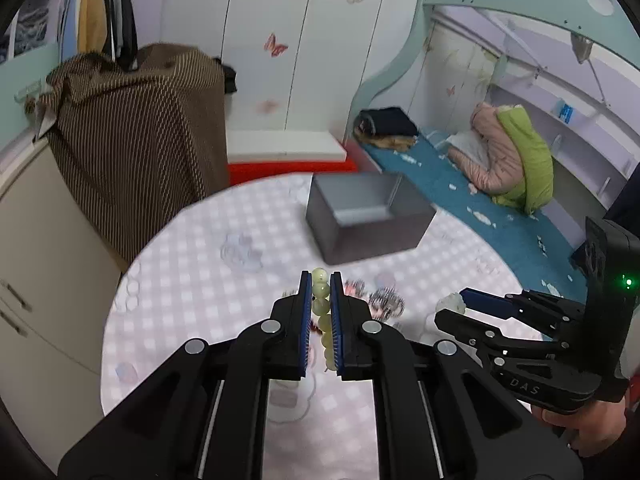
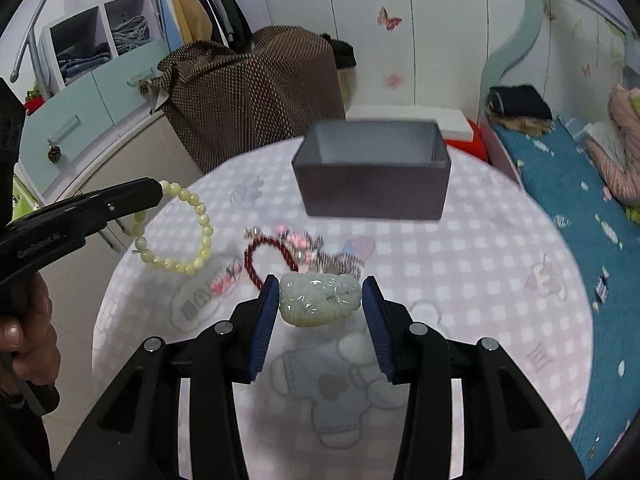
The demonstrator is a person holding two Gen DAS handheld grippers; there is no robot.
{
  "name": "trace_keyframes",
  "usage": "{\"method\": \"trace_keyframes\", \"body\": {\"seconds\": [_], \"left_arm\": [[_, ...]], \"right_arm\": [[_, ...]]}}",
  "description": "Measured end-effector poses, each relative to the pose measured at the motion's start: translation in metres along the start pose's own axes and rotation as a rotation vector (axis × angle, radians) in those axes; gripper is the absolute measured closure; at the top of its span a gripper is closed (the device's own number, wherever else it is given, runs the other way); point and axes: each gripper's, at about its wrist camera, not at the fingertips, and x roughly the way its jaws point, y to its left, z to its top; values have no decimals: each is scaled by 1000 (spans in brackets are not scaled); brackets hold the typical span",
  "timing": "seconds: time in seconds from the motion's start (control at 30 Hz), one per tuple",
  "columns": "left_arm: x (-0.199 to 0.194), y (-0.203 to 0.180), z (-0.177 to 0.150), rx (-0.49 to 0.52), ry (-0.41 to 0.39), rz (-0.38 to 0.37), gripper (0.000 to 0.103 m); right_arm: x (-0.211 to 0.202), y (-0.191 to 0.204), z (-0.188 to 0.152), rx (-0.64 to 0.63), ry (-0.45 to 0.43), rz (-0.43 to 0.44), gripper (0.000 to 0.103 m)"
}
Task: Organize jewelry
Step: 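Carry the yellow bracelet and jade pendant into the grey box and release both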
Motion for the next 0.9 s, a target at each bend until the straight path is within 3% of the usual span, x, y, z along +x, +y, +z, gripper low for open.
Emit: {"method": "trace_keyframes", "body": {"seconds": [0.2,0.4,0.63,0.9], "left_arm": [[-4,-12,36,25,-68,-25,94],[19,-22,81,29,-91,-76,94],[85,-27,124,1,-8,-124,94],[135,-25,129,-20,90,-125,93]], "right_arm": [[-11,0,37,-43,-67,-10,63],[-5,-15,90,-53,-106,-29,63],[40,-51,128,9,-19,-37,62],[75,-65,135,42,73,-40,62]]}}
